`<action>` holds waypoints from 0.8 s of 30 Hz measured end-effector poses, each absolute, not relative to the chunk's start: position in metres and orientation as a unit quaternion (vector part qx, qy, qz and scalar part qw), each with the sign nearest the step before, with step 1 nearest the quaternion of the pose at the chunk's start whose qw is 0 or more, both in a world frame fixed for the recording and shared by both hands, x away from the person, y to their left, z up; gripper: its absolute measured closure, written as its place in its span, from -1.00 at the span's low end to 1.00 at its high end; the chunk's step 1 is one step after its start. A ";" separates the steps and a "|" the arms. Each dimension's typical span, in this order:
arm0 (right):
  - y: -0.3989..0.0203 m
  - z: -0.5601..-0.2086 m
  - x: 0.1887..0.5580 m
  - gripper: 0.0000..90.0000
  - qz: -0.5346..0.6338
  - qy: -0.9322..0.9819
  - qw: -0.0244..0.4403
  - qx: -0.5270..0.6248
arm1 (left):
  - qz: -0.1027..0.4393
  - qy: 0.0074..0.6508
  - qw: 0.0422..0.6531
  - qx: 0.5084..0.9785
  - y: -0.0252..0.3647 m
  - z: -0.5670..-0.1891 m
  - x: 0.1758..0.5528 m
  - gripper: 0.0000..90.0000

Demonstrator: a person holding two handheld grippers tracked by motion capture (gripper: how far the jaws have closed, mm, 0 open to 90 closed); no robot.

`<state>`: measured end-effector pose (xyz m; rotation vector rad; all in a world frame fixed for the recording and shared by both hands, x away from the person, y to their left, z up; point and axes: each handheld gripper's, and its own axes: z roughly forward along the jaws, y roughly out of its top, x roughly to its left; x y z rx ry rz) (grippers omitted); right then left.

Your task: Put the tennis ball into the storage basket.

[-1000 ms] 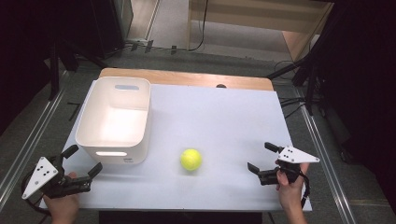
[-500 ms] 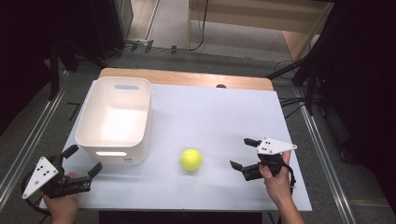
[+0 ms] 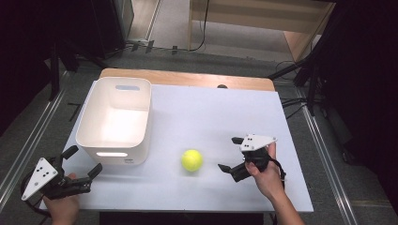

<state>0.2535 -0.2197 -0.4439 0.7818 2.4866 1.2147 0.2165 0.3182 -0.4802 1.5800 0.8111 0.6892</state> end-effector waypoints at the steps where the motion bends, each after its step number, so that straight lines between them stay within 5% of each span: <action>1: -0.220 -0.444 0.253 -1.00 0.419 0.857 0.133 0.269 | 0.295 0.347 0.580 0.676 0.318 -0.480 0.217 -1.00; 24: -0.177 -0.439 0.272 -1.00 0.362 0.892 0.120 0.242 | 0.293 0.342 0.580 0.679 0.318 -0.480 0.217 -1.00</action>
